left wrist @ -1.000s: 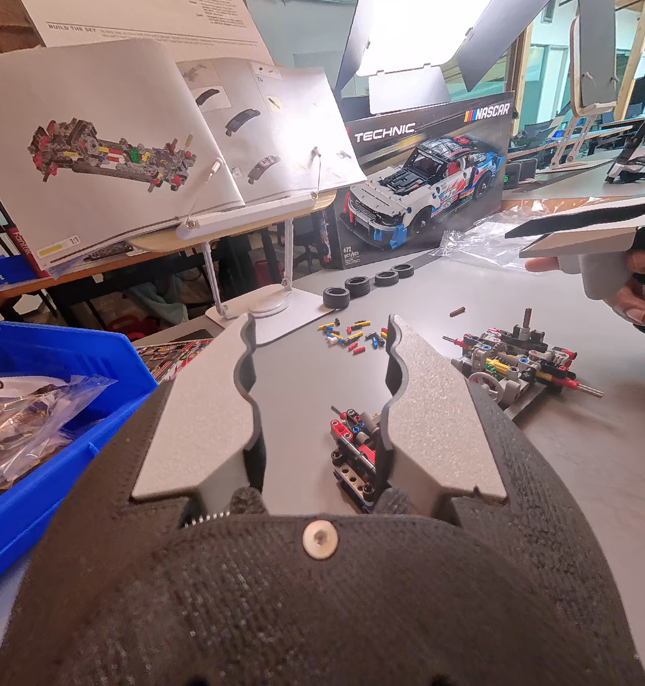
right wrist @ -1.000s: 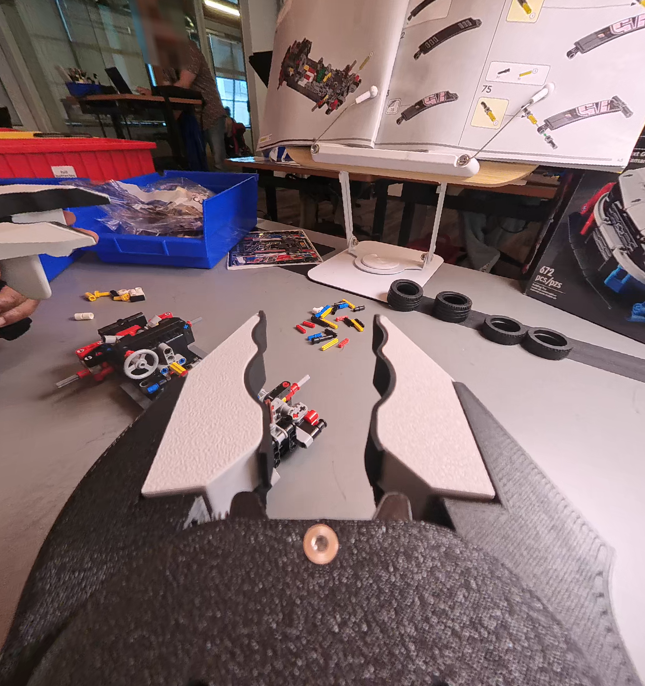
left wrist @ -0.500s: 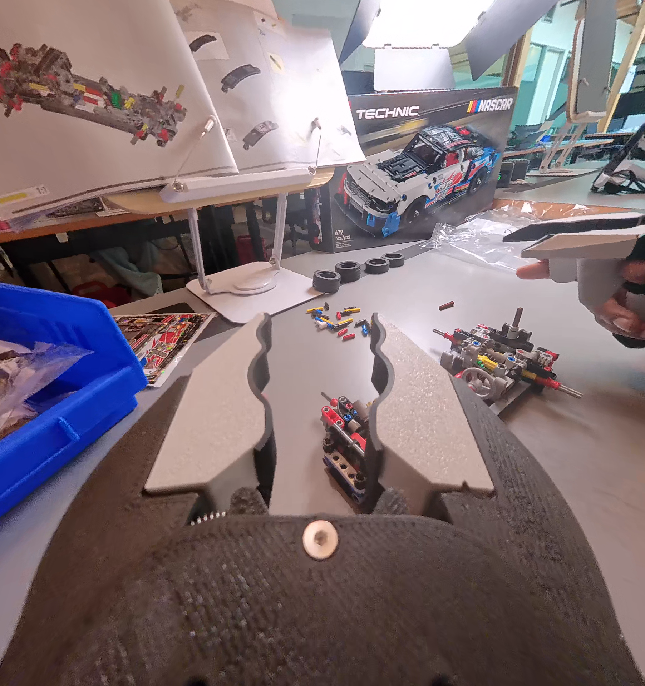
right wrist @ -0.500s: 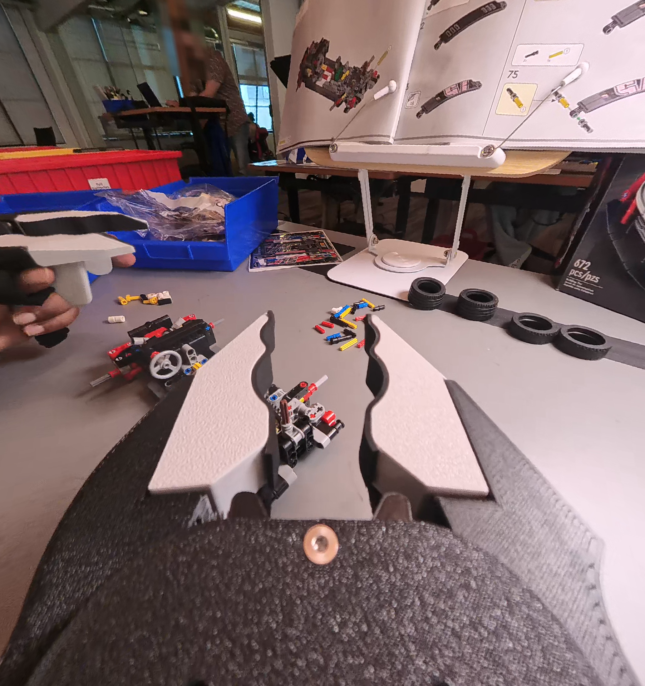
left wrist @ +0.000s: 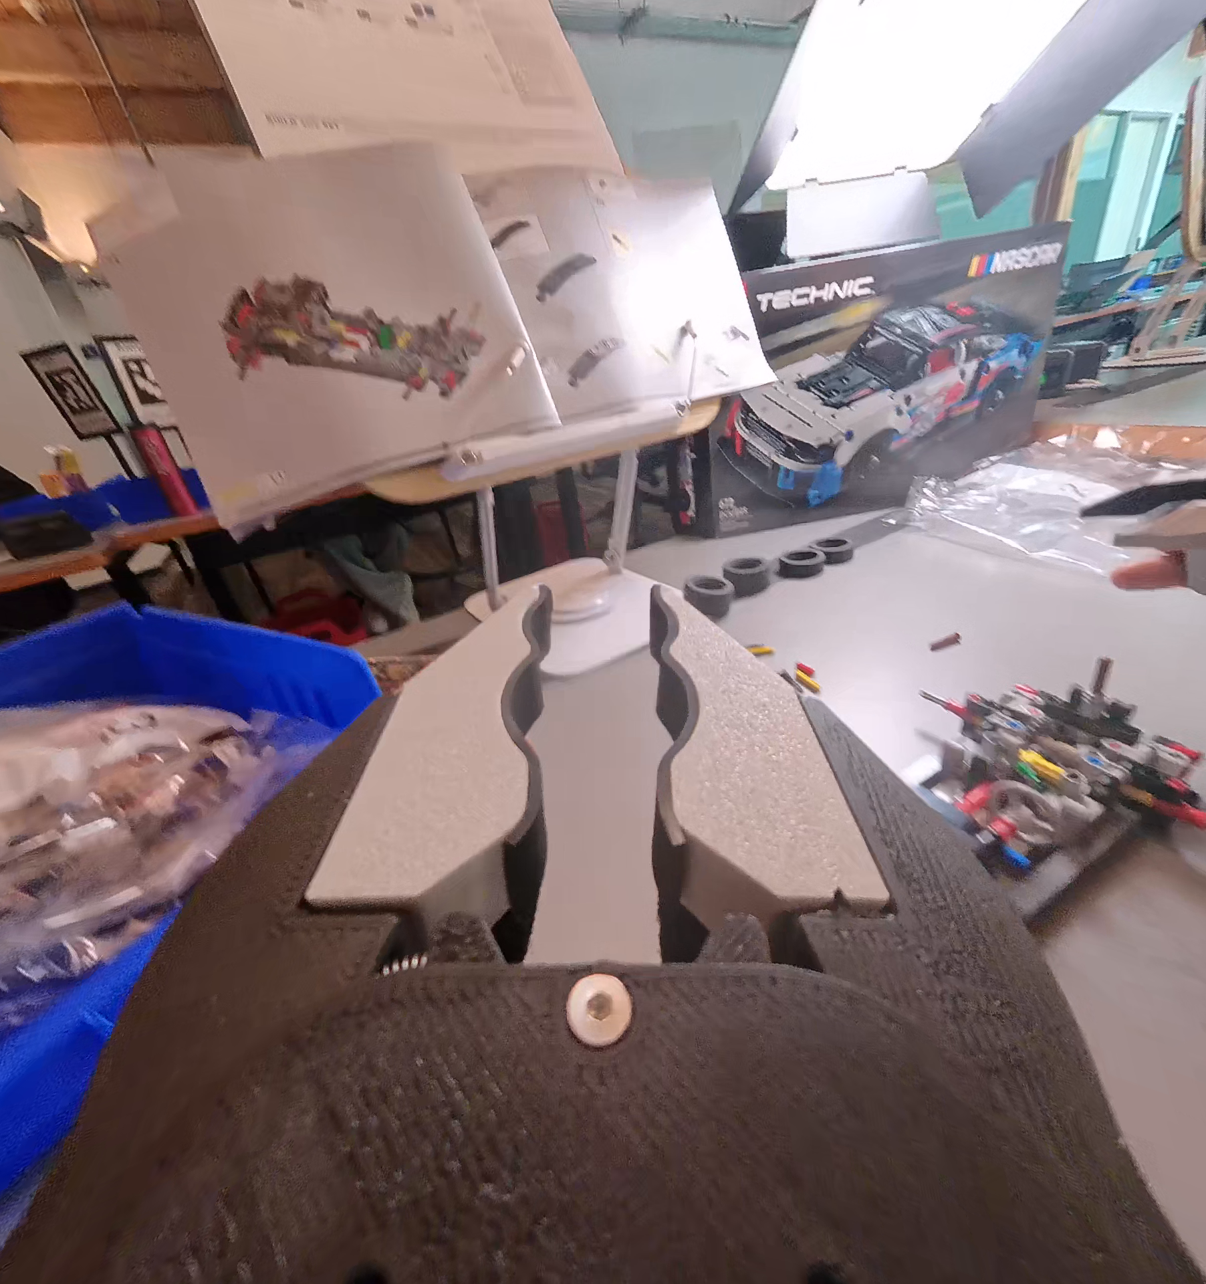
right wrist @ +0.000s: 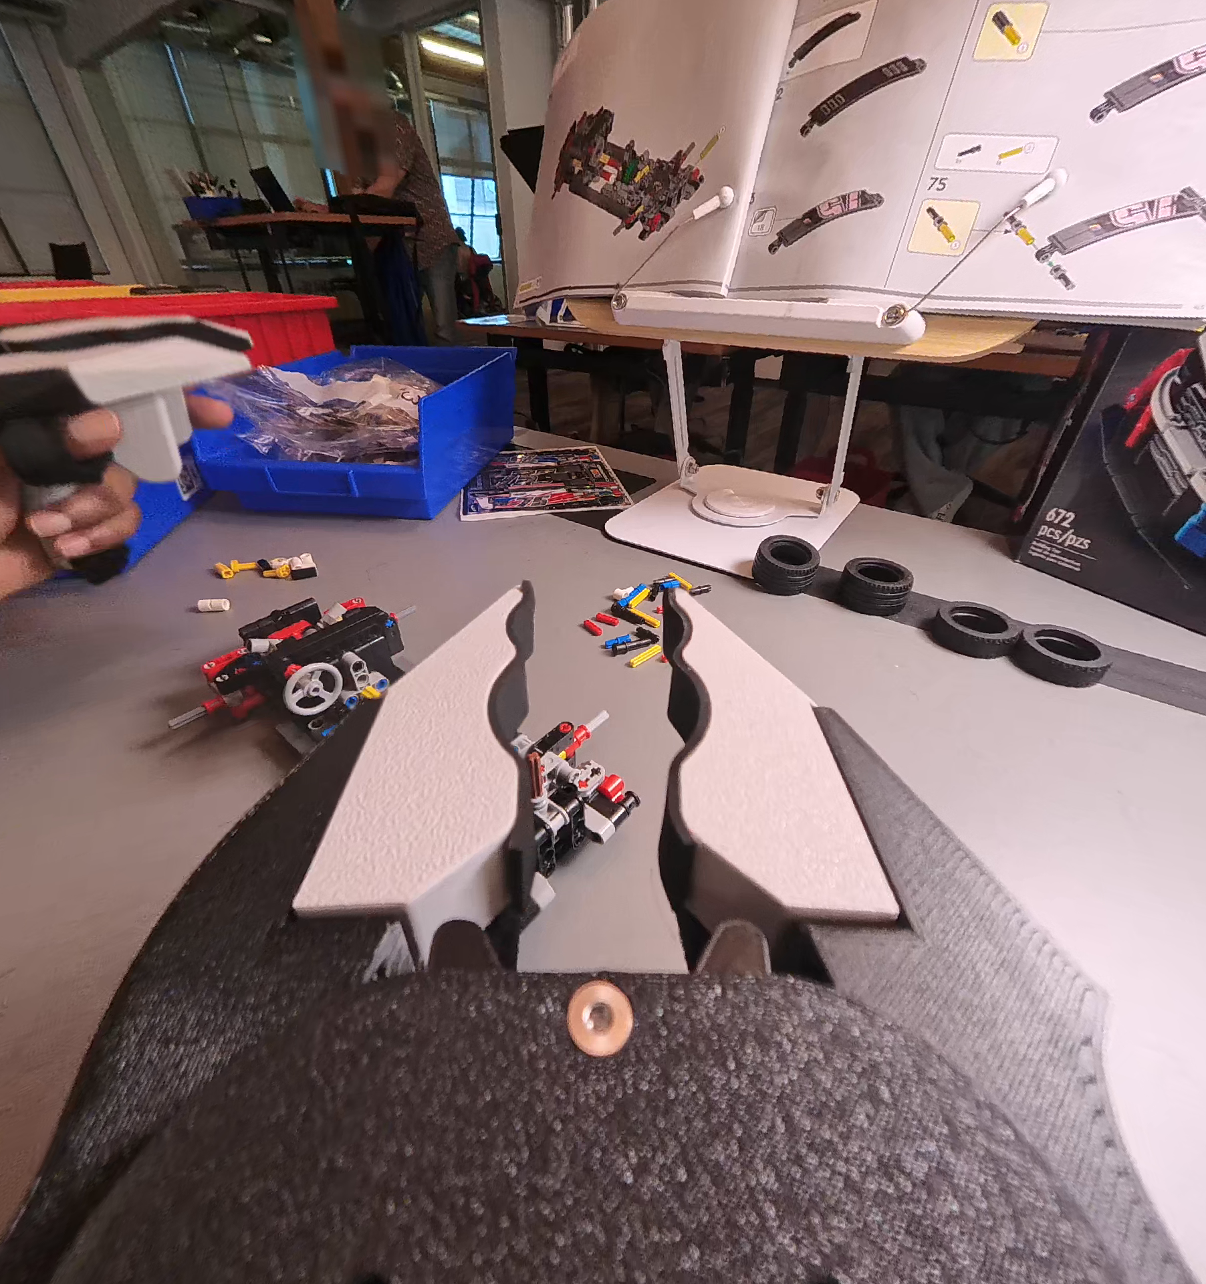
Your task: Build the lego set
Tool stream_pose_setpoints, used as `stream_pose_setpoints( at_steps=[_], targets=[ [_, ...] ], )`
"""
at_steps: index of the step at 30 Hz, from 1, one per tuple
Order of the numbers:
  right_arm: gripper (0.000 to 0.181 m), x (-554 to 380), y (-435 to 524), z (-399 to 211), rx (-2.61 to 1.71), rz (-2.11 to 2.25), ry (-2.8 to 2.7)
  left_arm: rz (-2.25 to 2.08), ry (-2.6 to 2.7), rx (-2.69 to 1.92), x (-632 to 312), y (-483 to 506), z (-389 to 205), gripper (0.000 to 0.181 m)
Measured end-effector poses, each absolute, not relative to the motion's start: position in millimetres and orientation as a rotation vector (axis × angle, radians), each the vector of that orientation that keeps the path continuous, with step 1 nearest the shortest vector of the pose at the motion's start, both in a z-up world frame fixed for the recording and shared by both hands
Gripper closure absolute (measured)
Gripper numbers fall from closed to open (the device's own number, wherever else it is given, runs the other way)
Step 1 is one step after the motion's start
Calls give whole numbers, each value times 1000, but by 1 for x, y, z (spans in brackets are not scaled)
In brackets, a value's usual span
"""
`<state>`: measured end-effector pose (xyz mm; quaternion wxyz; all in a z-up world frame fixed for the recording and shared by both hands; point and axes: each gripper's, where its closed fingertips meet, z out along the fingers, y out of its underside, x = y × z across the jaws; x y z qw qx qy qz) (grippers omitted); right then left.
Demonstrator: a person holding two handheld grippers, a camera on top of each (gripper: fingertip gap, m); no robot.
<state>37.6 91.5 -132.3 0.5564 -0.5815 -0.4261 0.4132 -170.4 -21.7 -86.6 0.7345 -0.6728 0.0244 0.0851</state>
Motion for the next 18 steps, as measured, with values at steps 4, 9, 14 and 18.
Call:
stream_pose_setpoints(
  at_steps=[4, 9, 14, 18],
  targets=[
    [151, 38, 96, -135, -1389, 961, -993, 252, 18, -1410, -211, 5, -26, 162],
    [156, 41, 98, -136, -1390, 937, -987, 364, -47, -1328, -294, 60, 55, 181],
    [157, 41, 100, -136, -1380, 929, -993, 332, -171, -1401, -370, 125, 77, 181],
    [157, 41, 105, -141, -1402, 920, -989, 356, -233, -1455, -409, 157, 73, 181]
  ],
)
